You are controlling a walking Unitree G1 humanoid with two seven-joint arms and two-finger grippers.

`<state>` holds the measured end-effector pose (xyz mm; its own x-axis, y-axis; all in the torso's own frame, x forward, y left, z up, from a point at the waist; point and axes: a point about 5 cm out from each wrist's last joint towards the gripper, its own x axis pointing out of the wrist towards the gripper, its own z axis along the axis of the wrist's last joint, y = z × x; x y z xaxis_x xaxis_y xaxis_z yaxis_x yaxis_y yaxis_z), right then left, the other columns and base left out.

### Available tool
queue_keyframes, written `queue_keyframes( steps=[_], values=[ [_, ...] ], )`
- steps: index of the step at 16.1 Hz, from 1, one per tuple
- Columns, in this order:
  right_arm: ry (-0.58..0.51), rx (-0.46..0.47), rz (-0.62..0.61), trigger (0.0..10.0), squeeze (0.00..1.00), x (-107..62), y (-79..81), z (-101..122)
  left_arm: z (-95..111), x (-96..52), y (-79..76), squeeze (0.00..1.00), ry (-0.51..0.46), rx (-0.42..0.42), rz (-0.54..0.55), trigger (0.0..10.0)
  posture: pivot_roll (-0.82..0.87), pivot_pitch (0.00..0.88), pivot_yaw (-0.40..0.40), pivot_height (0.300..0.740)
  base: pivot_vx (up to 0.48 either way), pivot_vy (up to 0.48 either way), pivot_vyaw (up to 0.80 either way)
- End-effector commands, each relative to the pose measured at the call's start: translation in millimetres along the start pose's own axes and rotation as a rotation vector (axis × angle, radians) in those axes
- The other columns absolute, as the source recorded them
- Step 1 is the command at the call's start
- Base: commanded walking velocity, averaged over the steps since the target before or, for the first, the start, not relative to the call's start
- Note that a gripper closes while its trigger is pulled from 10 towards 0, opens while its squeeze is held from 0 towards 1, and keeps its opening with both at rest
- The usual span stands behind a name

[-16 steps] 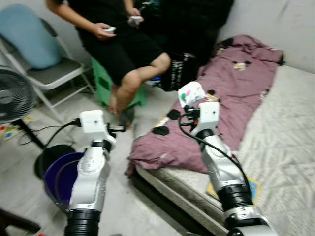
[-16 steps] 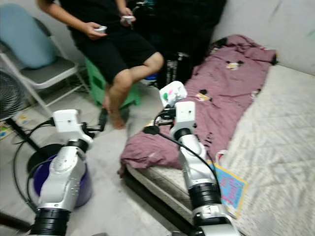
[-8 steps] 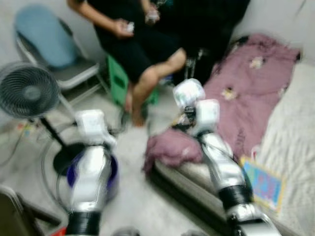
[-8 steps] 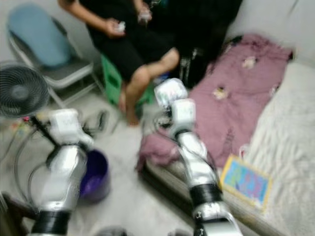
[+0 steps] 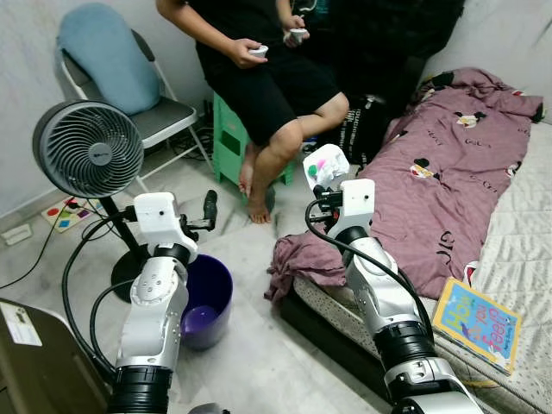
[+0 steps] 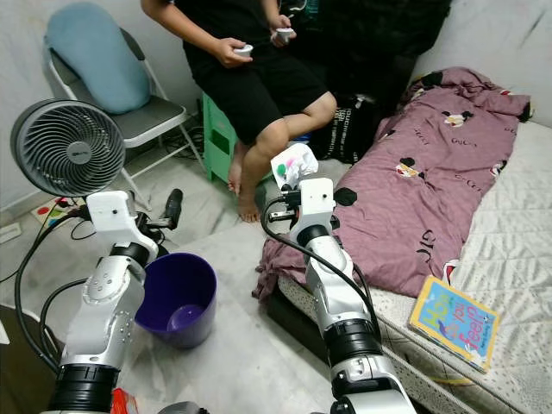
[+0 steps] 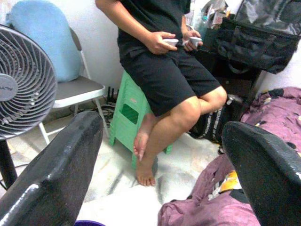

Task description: Clean up the room

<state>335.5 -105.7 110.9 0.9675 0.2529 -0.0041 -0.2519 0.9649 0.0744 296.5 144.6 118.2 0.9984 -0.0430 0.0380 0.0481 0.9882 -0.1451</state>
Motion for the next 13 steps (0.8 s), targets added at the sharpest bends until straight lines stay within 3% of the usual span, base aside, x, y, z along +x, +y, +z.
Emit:
queue_keyframes(
  steps=[1, 13],
  values=[
    [-0.02, -0.014, -0.009, 10.0, 0.0, 1.5, -3.9, 5.6, 1.2, 1.0, -3.3, 0.0, -0.007, 0.001, -0.016, 10.0, -0.04, 0.0, 0.02, 0.74, 0.0, 0.0, 0.0],
    [-0.022, -0.028, -0.001, 10.0, 0.0, 2.2, -2.7, 5.5, 1.5, 1.2, -5.6, 0.0, -0.009, -0.022, -0.04, 10.0, -0.04, 0.0, 0.018, 0.74, 0.0, 0.0, 0.77]
  ],
)
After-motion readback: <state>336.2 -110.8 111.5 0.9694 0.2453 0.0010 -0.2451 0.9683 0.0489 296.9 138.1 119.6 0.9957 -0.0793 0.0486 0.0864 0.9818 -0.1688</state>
